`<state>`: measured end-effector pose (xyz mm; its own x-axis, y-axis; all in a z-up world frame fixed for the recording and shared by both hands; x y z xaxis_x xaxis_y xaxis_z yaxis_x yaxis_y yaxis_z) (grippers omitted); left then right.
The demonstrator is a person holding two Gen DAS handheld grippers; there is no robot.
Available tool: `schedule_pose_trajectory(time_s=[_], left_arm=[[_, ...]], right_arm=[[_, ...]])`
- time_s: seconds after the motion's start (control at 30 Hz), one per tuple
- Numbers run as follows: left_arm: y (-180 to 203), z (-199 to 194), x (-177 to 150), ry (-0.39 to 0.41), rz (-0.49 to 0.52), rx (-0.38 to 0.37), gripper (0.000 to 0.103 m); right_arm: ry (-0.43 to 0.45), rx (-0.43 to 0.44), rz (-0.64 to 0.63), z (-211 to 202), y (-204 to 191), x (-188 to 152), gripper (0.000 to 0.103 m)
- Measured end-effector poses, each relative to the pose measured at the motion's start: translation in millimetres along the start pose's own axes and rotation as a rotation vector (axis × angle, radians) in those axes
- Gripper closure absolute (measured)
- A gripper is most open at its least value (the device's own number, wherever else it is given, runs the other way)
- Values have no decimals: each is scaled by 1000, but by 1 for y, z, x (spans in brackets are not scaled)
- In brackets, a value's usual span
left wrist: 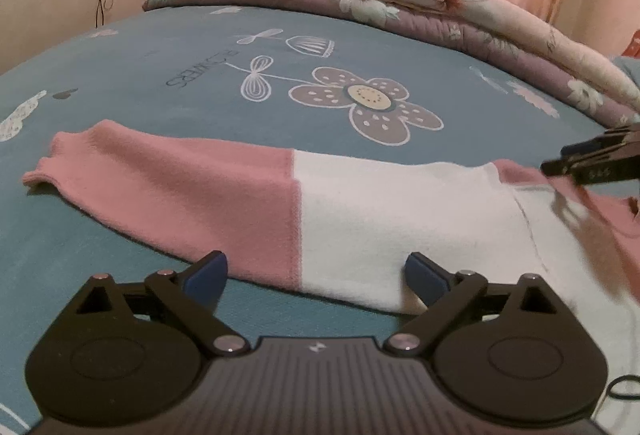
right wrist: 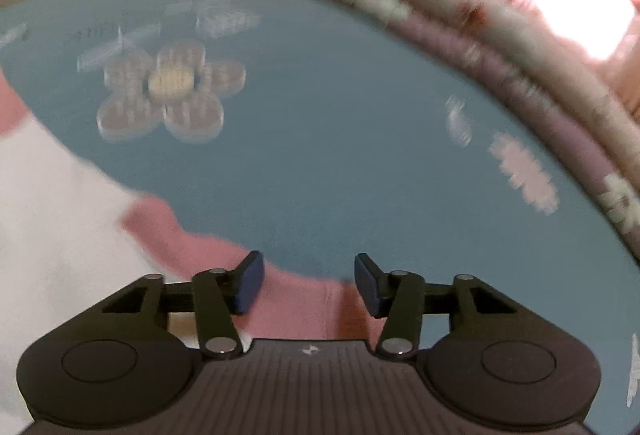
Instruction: Fold clothes
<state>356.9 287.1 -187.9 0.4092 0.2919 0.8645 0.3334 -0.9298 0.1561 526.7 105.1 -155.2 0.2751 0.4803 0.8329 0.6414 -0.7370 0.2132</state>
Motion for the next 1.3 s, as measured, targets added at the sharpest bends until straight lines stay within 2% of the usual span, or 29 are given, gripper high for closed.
schedule_pose_trajectory(time_s=[0.1, 0.23, 0.3, 0.37, 0.43, 0.5, 0.7, 0.83, 1.07, 1.17, 1.23, 1.3], left_arm=[[-12, -2, 4, 6, -71, 23, 7], [-36, -5, 8, 13, -204, 50, 7], [-44, -6, 9, 16, -256, 46, 7], [-49, -7, 9, 17, -284, 48, 7], [-53, -8, 10, 20, -296, 54, 7], [-55, -8, 9, 18, -291, 61, 7], [-48, -7, 7, -4, -235, 69, 7], [-40, -10, 5, -13, -206, 68, 7], [-28, -14, 5, -23, -183, 28, 7], [-19, -20, 10, -15, -179, 0, 7], [-7, -28, 17, 9, -164, -55, 7], [8, -36, 22, 30, -157, -118, 7]], right_arm=[[41, 89, 109, -25, -15, 7, 56], [-44, 137, 56, -17, -54, -9, 59], [-89, 131, 52, -5, -69, -16, 58], [-93, 99, 50, -5, -75, -17, 58], [-80, 107, 80, -21, -74, -8, 58], [-46, 105, 98, -46, -66, 8, 56], [32, 20, 100, -143, -48, 58, 40], [13, 14, 122, -188, -46, 71, 38], [-27, 28, 148, -260, -54, 70, 38], [6, 20, 145, -288, -52, 71, 26], [13, 11, 175, -292, -51, 55, 23], [0, 35, 225, -285, -50, 25, 23]])
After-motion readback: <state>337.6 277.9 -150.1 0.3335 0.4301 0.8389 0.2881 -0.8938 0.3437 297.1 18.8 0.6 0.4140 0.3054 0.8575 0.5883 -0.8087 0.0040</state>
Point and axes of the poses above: each gripper's, at about its wrist camera, not at the fingertips, and z roughly the way its jaws point, y to its right, x to its top, the point moved 8 cm from there along z, roughly the way its jaws point, and after that the axes turned 14 degrees about y, right-handed, at the moved point
